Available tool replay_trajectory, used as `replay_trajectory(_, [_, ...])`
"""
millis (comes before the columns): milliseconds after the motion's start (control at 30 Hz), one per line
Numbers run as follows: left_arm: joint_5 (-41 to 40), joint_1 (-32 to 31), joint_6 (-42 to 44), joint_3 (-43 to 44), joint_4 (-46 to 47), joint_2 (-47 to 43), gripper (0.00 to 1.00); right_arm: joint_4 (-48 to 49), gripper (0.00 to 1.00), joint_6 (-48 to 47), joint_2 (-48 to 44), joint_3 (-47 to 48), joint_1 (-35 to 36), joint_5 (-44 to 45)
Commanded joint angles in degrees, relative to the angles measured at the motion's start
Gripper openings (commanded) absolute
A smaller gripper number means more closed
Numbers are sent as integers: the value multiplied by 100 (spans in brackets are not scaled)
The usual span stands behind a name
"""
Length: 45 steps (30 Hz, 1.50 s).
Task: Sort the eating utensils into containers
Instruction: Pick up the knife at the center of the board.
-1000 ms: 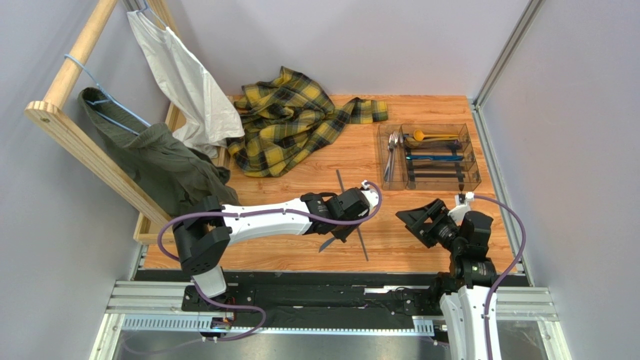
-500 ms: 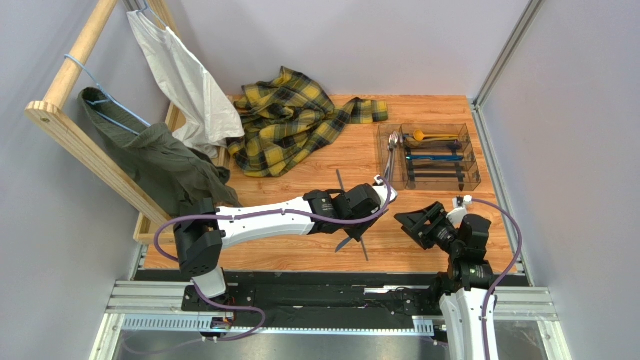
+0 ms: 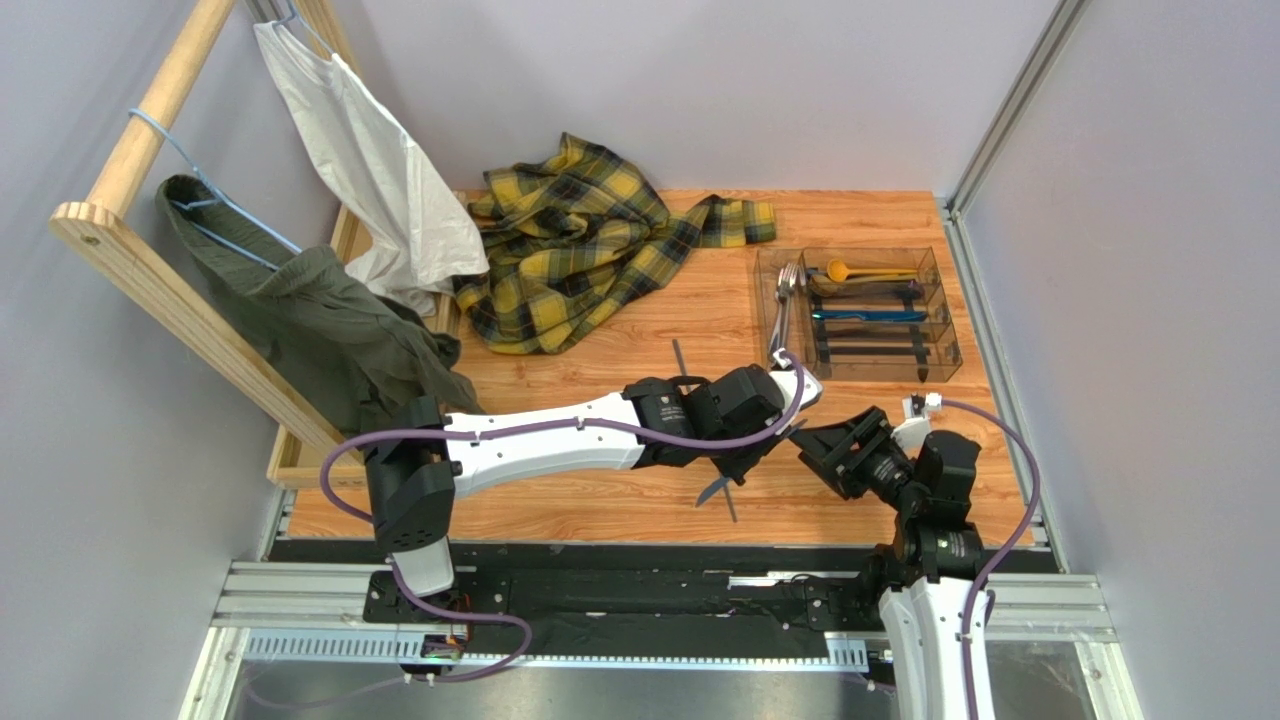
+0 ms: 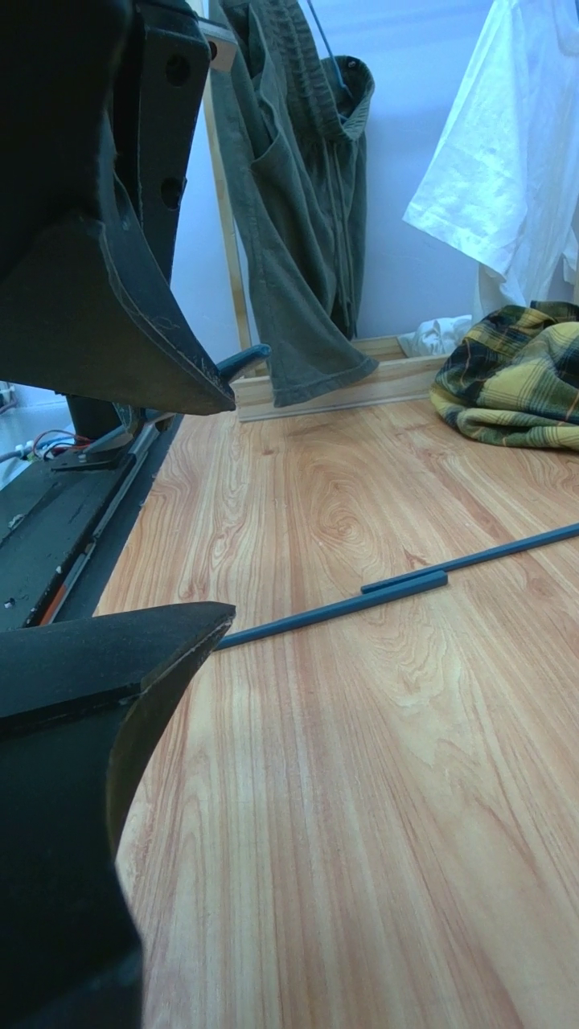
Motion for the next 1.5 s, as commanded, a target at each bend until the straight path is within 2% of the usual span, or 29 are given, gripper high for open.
replay_trajectory(0, [-14,-45,-47,350,-113,116,0,304,61,179,-151,1,34,-220])
replay_trajectory(133, [4,-45,-12,517,-192,239,0,260,61,232,-247,-16,43,-273])
replay_trajectory(467, [-919,-10,-179,921,-614,326,0,128,63,267,-528,45,43,-404])
replay_trajectory(733, [-313,-45,-118,1010,-641,538,0,277,63,390,-591,-25,43,-343])
replay_trajectory(1000, [-146,-247,-21,834,-368,406,0,629,56,530,-485,-192,43,-238])
replay_trajectory(1033, [-111,-265,-12,843,-342,406,0,664,52,539,-459,-210,43,-238])
replay_trajectory(1100, [-50,-291,23,851,-324,423,0,726,50,548,-397,-245,43,-264])
replay_trajectory(1200, [-84,-344,84,887,-306,476,0,779,39,583,-353,-271,43,-290])
replay_trajectory(1233, [-146,-353,93,895,-350,485,0,761,28,575,-353,-263,43,-299])
replay_trajectory(1300, [-260,-362,67,896,-377,511,0,735,14,557,-362,-245,43,-290])
replay_trajectory(1333, [-278,-362,76,887,-403,529,0,700,3,548,-362,-228,43,-282])
replay_trajectory(1467, [-479,-362,14,843,-473,538,2,647,0,513,-353,-219,43,-246])
